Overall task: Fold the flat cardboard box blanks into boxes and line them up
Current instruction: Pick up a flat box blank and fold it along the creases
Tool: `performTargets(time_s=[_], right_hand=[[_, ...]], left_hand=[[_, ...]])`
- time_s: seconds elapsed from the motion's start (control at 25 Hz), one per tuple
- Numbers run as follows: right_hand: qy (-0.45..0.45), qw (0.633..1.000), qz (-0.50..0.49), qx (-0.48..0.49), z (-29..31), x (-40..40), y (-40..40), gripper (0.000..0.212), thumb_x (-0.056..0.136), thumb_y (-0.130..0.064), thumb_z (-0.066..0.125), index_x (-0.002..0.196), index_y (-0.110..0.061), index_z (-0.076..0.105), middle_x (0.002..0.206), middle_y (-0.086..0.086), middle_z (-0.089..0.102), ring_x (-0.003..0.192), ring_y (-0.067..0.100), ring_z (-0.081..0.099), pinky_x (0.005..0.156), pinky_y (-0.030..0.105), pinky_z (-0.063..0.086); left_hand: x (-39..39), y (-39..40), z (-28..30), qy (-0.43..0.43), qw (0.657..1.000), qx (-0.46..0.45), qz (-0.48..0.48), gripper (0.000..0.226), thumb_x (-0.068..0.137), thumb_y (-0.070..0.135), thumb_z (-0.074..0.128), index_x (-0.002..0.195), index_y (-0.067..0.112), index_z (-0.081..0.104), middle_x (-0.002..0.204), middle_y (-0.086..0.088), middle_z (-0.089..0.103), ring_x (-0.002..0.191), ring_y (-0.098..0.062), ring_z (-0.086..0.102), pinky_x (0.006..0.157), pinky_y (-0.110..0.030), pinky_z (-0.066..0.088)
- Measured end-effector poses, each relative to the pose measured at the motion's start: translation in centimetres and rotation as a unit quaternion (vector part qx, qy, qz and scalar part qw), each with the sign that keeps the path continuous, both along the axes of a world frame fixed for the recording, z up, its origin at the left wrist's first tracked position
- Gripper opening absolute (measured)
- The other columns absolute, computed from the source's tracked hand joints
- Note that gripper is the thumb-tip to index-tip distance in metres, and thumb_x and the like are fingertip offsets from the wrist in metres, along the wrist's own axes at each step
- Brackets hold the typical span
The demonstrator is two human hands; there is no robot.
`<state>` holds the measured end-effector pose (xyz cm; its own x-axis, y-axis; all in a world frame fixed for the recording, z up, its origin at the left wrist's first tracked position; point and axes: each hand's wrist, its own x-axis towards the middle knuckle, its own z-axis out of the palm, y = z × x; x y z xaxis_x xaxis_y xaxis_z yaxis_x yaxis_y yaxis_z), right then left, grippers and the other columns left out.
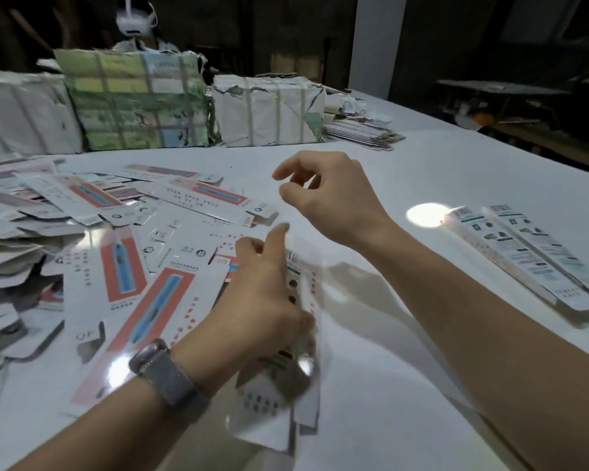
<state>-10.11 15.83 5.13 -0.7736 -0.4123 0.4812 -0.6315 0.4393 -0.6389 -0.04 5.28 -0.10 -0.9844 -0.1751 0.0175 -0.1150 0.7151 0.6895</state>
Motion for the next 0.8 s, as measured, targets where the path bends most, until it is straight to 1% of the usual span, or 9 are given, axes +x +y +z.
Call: performTargets(time_s=[0.04,0.12,0.2,0.28,0.4,0.48,0.56,0.64,0.8], right_hand=[[0.001,1.0,-0.007,-0.023,0.3,-0.1,0.2,0.014,0.084,-0.02,0.066,0.091,-0.031,0.072,0.073,-0.013,0.064,0.064,-0.003,0.054,0.067,0.017,0.041],[0.006,0.997,-0.022,-0.079,1.1,-0.3,0.6,0.014,0.086,-0.02,0.065,0.091,-0.032,0.07,0.072,-0.014,0.062,0.064,-0.001,0.055,0.066,0.022,0.047],[0.008,0.99,-0.031,-0.139,1.6,-0.1,0.8,0.013,0.088,-0.021,0.062,0.09,-0.033,0.066,0.073,-0.01,0.062,0.068,0.006,0.058,0.069,0.038,0.055],[0.004,0.982,-0.024,-0.185,1.8,0.3,0.7,0.012,0.091,-0.022,0.06,0.092,-0.034,0.061,0.081,-0.001,0.064,0.076,0.017,0.065,0.07,0.047,0.057],[-0.015,0.978,0.024,-0.209,2.4,1.2,0.5,0.011,0.097,-0.026,0.057,0.107,-0.031,0.056,0.094,0.011,0.062,0.085,0.025,0.068,0.067,0.043,0.061],[-0.006,0.977,0.062,-0.205,2.9,1.9,0.3,0.022,0.098,-0.028,0.057,0.121,-0.029,0.054,0.098,0.006,0.06,0.086,0.022,0.067,0.062,0.034,0.062],[0.052,0.982,0.061,-0.169,3.1,2.7,0.1,0.033,0.098,-0.032,0.056,0.131,-0.031,0.053,0.102,-0.005,0.055,0.088,0.019,0.062,0.057,0.026,0.059],[0.132,0.984,0.031,-0.114,3.2,3.3,0.0,0.04,0.096,-0.038,0.054,0.136,-0.035,0.053,0.106,-0.01,0.046,0.095,0.007,0.054,0.064,0.019,0.057],[0.14,0.986,0.035,-0.087,3.7,3.7,0.3,0.038,0.09,-0.048,0.058,0.128,-0.043,0.057,0.111,-0.009,0.04,0.098,-0.003,0.045,0.068,0.011,0.05]], left_hand=[[-0.2,-0.4,0.6,0.016,0.998,0.058,0.027,0.119,0.069,0.014,0.088,0.154,0.046,0.012,0.132,0.004,0.035,0.113,-0.018,0.056,0.078,-0.024,0.055],[-0.1,-1.3,2.1,0.045,0.974,0.21,0.07,0.102,0.074,0.006,0.086,0.152,0.042,0.029,0.121,0.004,0.061,0.094,-0.018,0.071,0.066,-0.035,0.058],[0.0,-2.2,3.3,0.068,0.944,0.319,0.051,0.054,0.085,0.006,0.078,0.131,0.03,0.06,0.098,0.005,0.077,0.076,-0.016,0.076,0.065,-0.037,0.058],[0.2,-2.7,4.4,0.085,0.928,0.363,0.014,0.025,0.093,0.008,0.068,0.106,0.029,0.074,0.092,0.001,0.079,0.078,-0.02,0.077,0.072,-0.042,0.058],[0.8,-2.9,5.6,0.147,0.904,0.398,-0.048,0.026,0.096,0.01,0.06,0.106,0.032,0.071,0.096,0.0,0.078,0.08,-0.018,0.076,0.064,-0.038,0.059],[1.3,-2.8,6.2,0.157,0.878,0.441,-0.096,0.035,0.094,0.009,0.056,0.111,0.037,0.066,0.097,-0.003,0.077,0.08,-0.018,0.075,0.059,-0.033,0.06],[1.9,-2.6,6.5,0.138,0.853,0.482,-0.144,0.046,0.085,0.007,0.056,0.118,0.039,0.061,0.102,-0.008,0.076,0.086,-0.029,0.076,0.06,-0.036,0.061],[2.1,-2.6,6.6,0.123,0.851,0.488,-0.154,0.047,0.079,0.006,0.06,0.115,0.038,0.061,0.099,-0.01,0.076,0.084,-0.038,0.075,0.059,-0.038,0.061],[2.2,-2.7,7.0,0.128,0.864,0.465,-0.146,0.024,0.087,0.042,0.053,0.094,0.04,0.076,0.094,-0.01,0.077,0.077,-0.03,0.076,0.063,-0.04,0.062]])
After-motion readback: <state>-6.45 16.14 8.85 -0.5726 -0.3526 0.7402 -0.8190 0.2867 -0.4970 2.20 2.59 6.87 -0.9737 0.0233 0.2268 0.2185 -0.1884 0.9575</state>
